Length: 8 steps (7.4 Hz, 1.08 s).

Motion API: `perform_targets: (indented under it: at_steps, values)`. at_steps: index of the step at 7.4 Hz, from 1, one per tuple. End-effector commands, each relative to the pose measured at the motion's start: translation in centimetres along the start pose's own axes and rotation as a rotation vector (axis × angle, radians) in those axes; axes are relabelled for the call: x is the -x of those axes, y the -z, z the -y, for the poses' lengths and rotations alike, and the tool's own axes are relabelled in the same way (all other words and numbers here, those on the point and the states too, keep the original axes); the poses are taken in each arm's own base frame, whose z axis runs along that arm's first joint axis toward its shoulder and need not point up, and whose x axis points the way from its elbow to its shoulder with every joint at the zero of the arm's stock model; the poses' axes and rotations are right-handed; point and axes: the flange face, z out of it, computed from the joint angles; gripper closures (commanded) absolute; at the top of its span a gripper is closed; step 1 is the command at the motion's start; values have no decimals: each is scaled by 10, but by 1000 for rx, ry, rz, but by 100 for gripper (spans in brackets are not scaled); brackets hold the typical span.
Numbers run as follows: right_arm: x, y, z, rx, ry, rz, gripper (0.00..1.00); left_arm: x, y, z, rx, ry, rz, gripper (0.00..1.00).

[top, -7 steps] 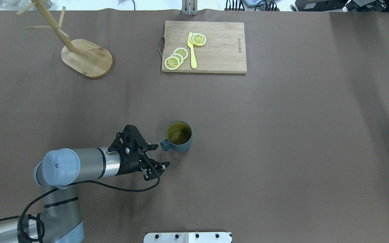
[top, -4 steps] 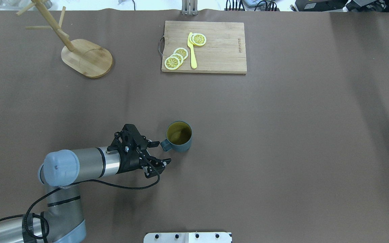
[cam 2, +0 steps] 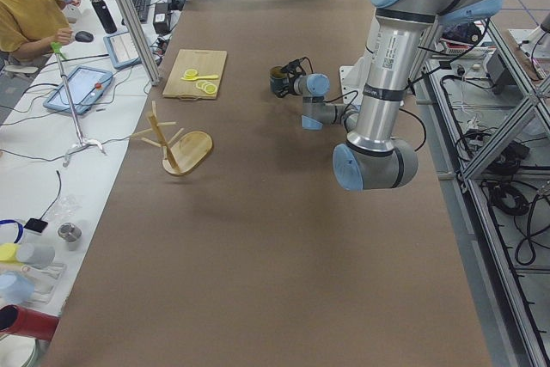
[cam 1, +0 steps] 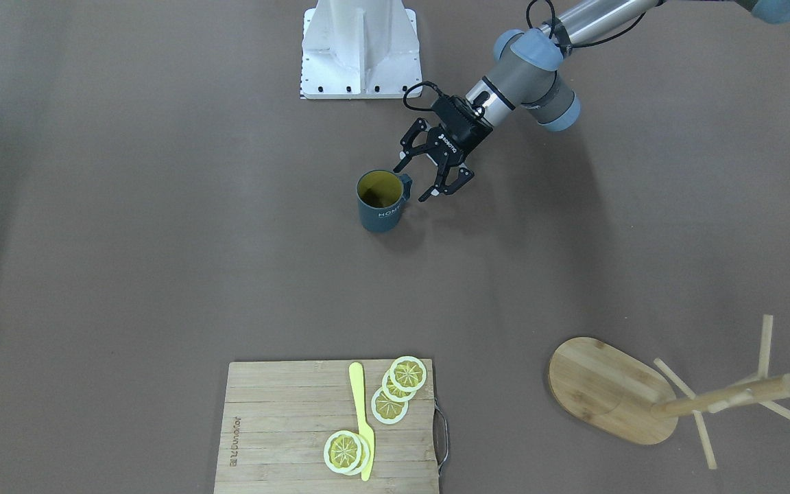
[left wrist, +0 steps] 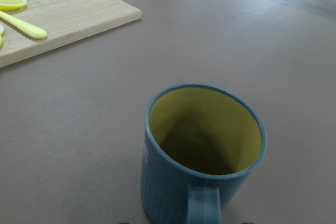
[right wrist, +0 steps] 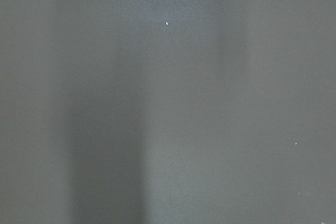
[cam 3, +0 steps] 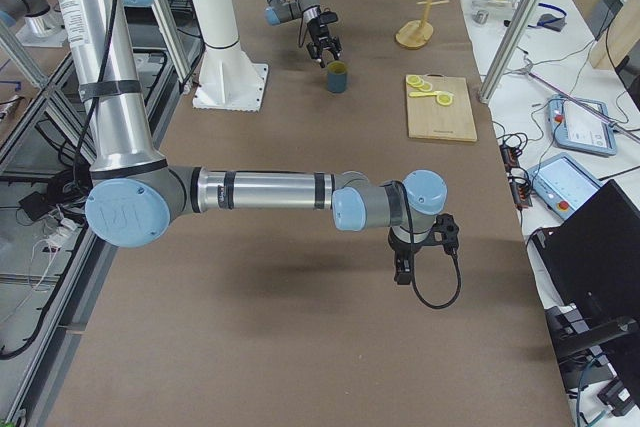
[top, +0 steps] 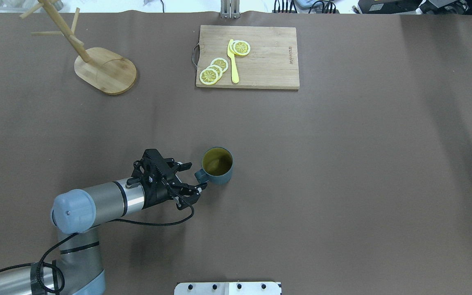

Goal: Hang cup on storage rack
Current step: 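Reach the left gripper to the mug handle and grasp it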

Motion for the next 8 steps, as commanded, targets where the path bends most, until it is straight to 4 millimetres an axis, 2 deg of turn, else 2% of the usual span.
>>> perform_targets:
  at_steps: [1, 4, 7, 8]
  values:
    - [0, 2, 1, -5, 2, -4, 0, 3, -4, -24, -56, 8, -10, 23]
    - [0, 4, 1, -9, 1, -7, 0, -14, -8, -18, -93, 27, -54, 25]
    - [-3, 5, -2, -10, -6, -9, 0, -8, -8, -31, -133, 29, -77, 27]
    - [-2, 6, -1, -12, -4, -10, 0, -10, -9, -30, -132, 29, -78, 40]
